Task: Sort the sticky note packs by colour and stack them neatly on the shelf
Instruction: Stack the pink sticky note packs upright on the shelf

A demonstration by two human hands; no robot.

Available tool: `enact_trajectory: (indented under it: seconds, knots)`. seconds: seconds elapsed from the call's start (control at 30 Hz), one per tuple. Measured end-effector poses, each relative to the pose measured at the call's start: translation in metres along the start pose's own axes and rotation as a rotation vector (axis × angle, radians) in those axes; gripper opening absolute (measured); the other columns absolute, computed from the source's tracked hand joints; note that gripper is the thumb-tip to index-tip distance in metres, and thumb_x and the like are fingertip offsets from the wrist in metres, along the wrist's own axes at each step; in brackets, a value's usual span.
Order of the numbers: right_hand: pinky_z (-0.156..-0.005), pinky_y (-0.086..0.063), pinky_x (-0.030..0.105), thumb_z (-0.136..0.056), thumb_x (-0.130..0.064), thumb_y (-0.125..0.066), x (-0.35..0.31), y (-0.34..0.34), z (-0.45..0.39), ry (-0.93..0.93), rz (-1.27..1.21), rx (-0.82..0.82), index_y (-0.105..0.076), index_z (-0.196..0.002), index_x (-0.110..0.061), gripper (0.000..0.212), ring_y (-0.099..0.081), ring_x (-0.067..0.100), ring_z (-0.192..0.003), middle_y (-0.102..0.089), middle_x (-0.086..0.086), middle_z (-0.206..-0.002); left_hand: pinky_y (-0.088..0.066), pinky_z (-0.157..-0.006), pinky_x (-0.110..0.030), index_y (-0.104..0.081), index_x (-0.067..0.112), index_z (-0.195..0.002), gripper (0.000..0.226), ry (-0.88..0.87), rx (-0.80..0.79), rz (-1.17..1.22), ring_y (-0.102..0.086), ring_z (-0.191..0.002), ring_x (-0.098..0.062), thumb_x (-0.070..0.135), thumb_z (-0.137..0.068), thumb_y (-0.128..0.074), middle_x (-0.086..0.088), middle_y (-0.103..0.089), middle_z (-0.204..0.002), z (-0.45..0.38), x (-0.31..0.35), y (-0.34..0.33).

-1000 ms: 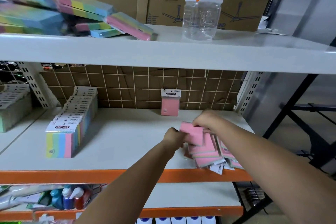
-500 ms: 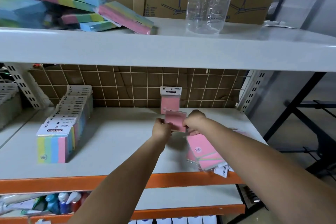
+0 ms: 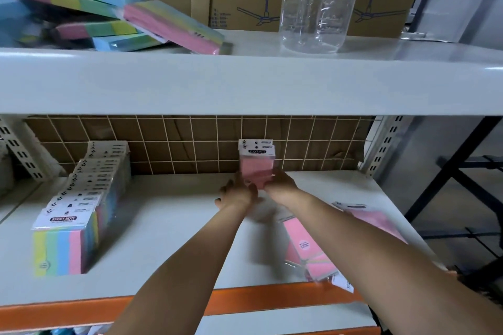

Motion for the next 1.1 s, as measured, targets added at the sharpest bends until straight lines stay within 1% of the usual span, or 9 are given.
enact_trajectory:
  seconds: [0.1,0.3,0.4,0.47,0.63,0.87,0.93,1.03,1.1]
  knots:
    - [-0.064,-0.046,0.024,-0.089,-0.013,-0.051,0.005,-0.005,-0.01,-0.007,-0.05,-0.018,-0.052,-0.127,-0.016,0.038,-0.059,0.023,-0.106,-0.062,0.006,-0.122,-0.027,-0.103,-0.042,-0.016,0.033,-0.15,0.061,-0.025,-0.024,-0.019,-0.029,-0.134,-0.027,0.041,-0.094,-0.038,-0.002,-0.035,-0.148,-0.007,0.0,-0.006]
    - [-0.089,-0.049,0.032,-0.088,-0.014,-0.057,0.016,-0.019,-0.025,-0.039,-0.092,-0.079,-0.033,-0.139,-0.016,0.057,-0.056,0.026,-0.113,-0.057,0.009,-0.128,-0.026,-0.1,-0.04,-0.013,0.031,-0.151,0.063,-0.055,0.002,-0.126,-0.032,-0.13,-0.028,0.042,-0.095,-0.037,-0.005,-0.038,-0.143,-0.015,0.001,-0.004]
    - [-0.093,-0.051,0.036,-0.084,-0.019,-0.062,0.02,-0.025,-0.034,-0.031,-0.075,-0.095,-0.03,-0.138,-0.019,0.063,-0.057,0.026,-0.112,-0.058,0.008,-0.126,-0.026,-0.101,-0.041,-0.012,0.03,-0.151,0.061,-0.06,0.005,-0.165,-0.031,-0.13,-0.03,0.041,-0.096,-0.037,-0.007,-0.039,-0.142,-0.018,0.001,-0.001]
    - [-0.09,-0.054,0.039,-0.077,-0.016,-0.063,0.023,-0.03,-0.043,-0.04,-0.083,-0.117,-0.036,-0.128,-0.018,0.058,-0.06,0.025,-0.106,-0.061,0.007,-0.118,-0.026,-0.101,-0.04,-0.018,0.03,-0.15,0.058,-0.064,0.005,-0.194,-0.029,-0.131,-0.029,0.04,-0.096,-0.037,-0.006,-0.038,-0.142,-0.02,0.0,0.0]
    - [-0.083,-0.058,0.041,-0.046,-0.041,-0.068,0.055,-0.055,-0.102,-0.02,-0.129,-0.182,-0.042,-0.128,-0.025,0.088,-0.066,0.023,-0.096,-0.065,0.003,-0.109,-0.026,-0.1,-0.041,-0.034,0.033,-0.139,0.046,-0.078,0.005,-0.197,-0.028,-0.131,-0.028,0.041,-0.094,-0.04,-0.006,-0.04,-0.139,-0.02,-0.001,0.003]
    - [-0.096,-0.05,0.042,-0.07,-0.036,-0.062,0.017,-0.025,-0.035,-0.02,-0.028,-0.161,-0.044,-0.132,-0.023,0.065,-0.059,0.024,-0.106,-0.061,0.006,-0.122,-0.026,-0.098,-0.042,-0.037,0.03,-0.134,0.043,-0.06,-0.039,-0.105,-0.032,-0.128,-0.028,0.035,-0.092,-0.041,-0.005,-0.044,-0.137,-0.02,-0.005,0.001]
    - [-0.088,-0.052,0.034,-0.084,-0.027,-0.061,0.013,-0.015,-0.023,-0.042,0.004,-0.15,-0.036,-0.141,-0.021,0.063,-0.058,0.021,-0.102,-0.059,0.007,-0.126,-0.027,-0.098,-0.04,-0.037,0.026,-0.133,0.044,-0.015,-0.044,-0.076,-0.034,-0.127,-0.028,0.037,-0.091,-0.042,-0.006,-0.045,-0.136,-0.015,-0.004,0.002]
    - [-0.076,-0.047,0.023,-0.094,-0.007,-0.044,0.011,0.005,-0.006,-0.07,0.085,-0.155,-0.022,-0.151,-0.012,0.061,-0.054,0.018,-0.098,-0.048,0.01,-0.139,-0.027,-0.105,-0.041,-0.032,0.015,-0.141,0.054,0.075,-0.074,-0.074,-0.033,-0.131,-0.03,0.041,-0.094,-0.041,-0.012,-0.041,-0.141,0.0,-0.004,0.004]
    - [-0.074,-0.046,0.018,-0.097,-0.002,-0.037,0.008,0.016,0.003,-0.081,0.13,-0.204,-0.042,-0.138,-0.004,0.041,-0.054,0.016,-0.091,-0.052,0.013,-0.131,-0.028,-0.107,-0.04,-0.036,0.011,-0.138,0.052,0.103,-0.103,-0.084,-0.035,-0.13,-0.031,0.042,-0.096,-0.04,-0.014,-0.041,-0.14,0.011,-0.002,0.005]
Point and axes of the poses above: each hand's wrist, its own z-axis away from the middle knuckle, its own y-axis out of the back of the hand, x = y × z, the point moved 7 cm from there along -z, towards the middle knuckle
